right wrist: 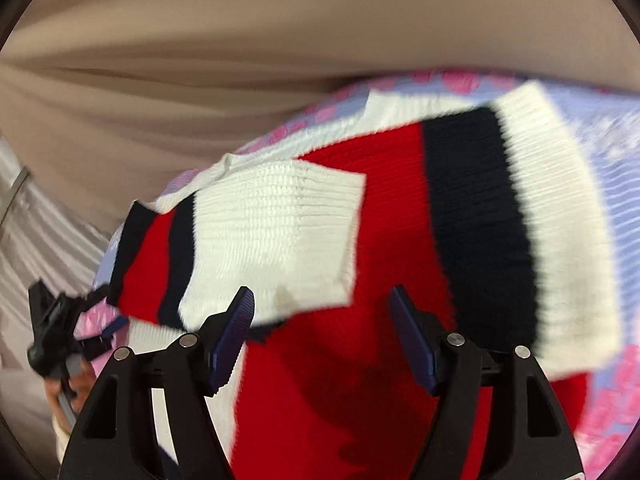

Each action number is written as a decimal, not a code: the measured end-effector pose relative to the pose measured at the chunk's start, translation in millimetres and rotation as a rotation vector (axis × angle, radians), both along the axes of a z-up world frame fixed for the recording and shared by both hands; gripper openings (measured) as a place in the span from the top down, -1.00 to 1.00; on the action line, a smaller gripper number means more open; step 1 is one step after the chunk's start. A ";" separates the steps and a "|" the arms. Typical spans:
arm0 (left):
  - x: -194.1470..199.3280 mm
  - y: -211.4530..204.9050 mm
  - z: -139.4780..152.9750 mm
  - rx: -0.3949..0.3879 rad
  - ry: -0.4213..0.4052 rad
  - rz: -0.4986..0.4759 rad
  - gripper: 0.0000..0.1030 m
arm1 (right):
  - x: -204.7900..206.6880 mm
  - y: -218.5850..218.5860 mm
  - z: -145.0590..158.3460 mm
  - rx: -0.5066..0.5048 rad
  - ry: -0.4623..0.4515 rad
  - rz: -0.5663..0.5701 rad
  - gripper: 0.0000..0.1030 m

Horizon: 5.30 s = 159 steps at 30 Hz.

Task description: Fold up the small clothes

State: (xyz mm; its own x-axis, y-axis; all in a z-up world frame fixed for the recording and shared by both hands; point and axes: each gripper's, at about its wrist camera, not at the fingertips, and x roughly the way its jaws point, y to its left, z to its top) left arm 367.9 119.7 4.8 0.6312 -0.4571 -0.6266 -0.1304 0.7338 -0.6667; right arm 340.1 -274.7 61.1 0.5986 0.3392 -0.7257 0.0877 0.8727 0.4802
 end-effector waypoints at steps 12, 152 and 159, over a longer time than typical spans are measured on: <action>0.2 -25.7 17.0 -0.019 -0.002 -0.029 -0.23 | -50.5 -16.9 96.2 -0.175 -0.348 -0.102 0.81; -372.7 0.9 58.7 0.133 -0.194 -0.335 0.90 | -452.8 -3.6 12.1 -0.117 -0.217 -0.101 0.87; -480.6 20.7 87.3 0.141 -0.334 -0.487 0.90 | -564.8 18.2 42.4 -0.256 -0.342 0.143 0.87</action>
